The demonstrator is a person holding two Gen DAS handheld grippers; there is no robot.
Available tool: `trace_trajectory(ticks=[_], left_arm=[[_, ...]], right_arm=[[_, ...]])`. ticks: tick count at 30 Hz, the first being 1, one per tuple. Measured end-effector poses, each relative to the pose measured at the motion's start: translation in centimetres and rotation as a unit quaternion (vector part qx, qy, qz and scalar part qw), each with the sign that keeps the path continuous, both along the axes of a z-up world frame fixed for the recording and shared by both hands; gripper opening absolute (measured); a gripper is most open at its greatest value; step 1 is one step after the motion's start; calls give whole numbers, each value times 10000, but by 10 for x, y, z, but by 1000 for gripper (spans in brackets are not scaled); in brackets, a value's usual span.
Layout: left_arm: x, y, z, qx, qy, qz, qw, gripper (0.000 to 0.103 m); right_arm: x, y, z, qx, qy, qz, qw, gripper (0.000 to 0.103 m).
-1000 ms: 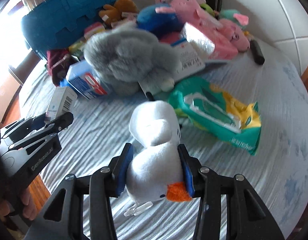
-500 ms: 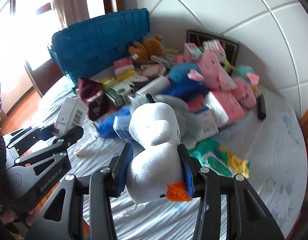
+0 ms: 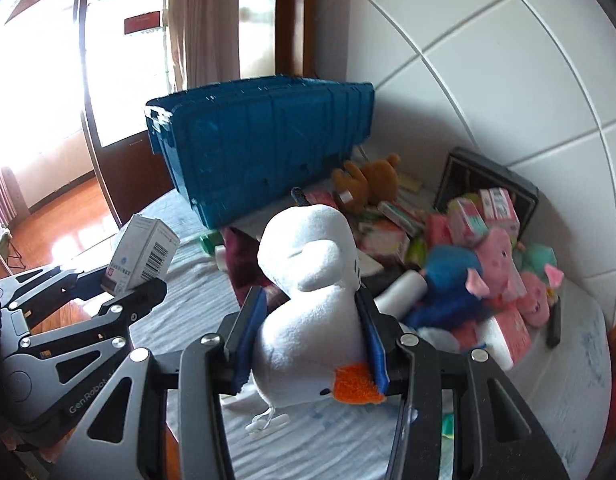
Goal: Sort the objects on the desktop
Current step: 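Carry the medicine box and plush duck over the blue crate with both tools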
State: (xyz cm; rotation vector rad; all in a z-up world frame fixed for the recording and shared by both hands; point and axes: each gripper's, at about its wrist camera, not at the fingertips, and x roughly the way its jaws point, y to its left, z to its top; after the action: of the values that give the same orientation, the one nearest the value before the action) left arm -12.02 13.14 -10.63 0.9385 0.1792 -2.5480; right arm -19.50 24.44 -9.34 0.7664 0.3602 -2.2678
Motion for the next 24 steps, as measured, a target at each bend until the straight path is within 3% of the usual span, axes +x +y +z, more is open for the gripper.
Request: trace_trajectory(ticks=[11, 18, 24], left_arm=[[-3, -120, 53, -380, 485, -75, 9981, 32], [-43, -194, 88, -711, 792, 234, 9940, 32], [-71, -267, 99, -637, 819, 476, 9935, 32]], right_arm=[[-6, -113, 45, -190, 347, -153, 9991, 45], [-42, -182, 79, -470, 672, 89, 9966, 45], [-74, -256, 107, -579, 783, 337, 9947, 45]])
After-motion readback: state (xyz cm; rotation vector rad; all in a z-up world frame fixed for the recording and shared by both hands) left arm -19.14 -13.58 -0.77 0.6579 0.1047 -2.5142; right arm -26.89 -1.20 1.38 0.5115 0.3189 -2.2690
